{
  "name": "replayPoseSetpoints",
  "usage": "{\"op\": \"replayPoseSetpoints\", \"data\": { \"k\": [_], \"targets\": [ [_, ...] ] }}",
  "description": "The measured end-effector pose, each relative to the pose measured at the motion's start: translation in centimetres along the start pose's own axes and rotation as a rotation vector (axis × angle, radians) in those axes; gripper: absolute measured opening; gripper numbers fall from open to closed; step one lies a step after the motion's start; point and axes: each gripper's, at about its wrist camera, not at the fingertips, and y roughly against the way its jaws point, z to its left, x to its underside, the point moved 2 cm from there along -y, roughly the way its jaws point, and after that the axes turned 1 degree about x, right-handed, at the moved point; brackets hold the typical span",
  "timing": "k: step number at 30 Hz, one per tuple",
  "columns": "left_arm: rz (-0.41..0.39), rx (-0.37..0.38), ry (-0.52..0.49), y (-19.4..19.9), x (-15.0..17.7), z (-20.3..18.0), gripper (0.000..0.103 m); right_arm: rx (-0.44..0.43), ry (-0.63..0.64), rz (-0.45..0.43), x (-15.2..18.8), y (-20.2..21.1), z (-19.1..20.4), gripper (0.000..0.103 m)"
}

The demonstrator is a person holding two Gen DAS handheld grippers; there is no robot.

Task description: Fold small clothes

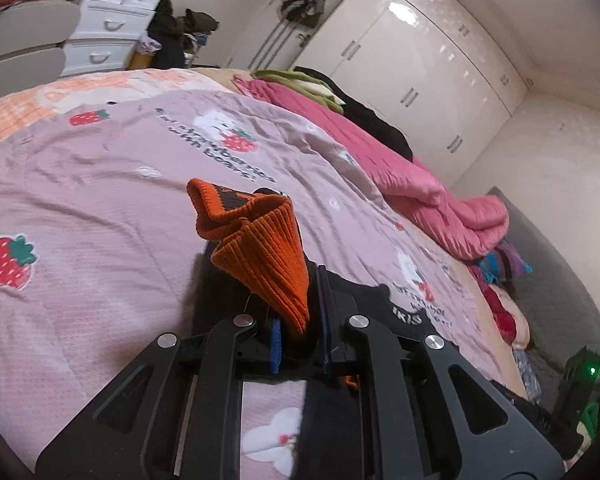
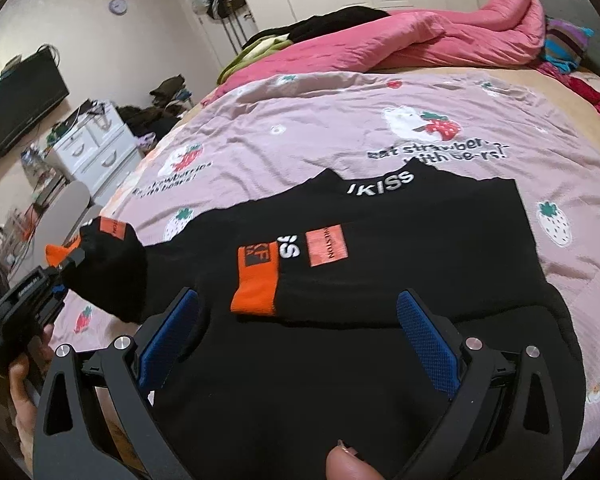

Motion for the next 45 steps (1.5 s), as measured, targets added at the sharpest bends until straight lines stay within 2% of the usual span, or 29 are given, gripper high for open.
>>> {"op": "replayPoseSetpoints", "data": {
  "k": [10,27,45],
  "targets": [
    [0.039,0.052,-0.071,-1.2,0.2,-4.7,0.007,0.014,-0.045,-0.016,-0.4,1.2,-2.0,0.099],
    [0.113,0.080,-0.149,-3.5,1.8,-9.5,0.007,0.031,-0.127,-0.051,-0.5,3.8,-6.0,0.099],
    [0.189,0.115,-0.189,-6.7,4.6,-13.7,0.007,0.084,-0.203,-0.083,-0.8,5.7,-11.1,0.099]
  ]
}}
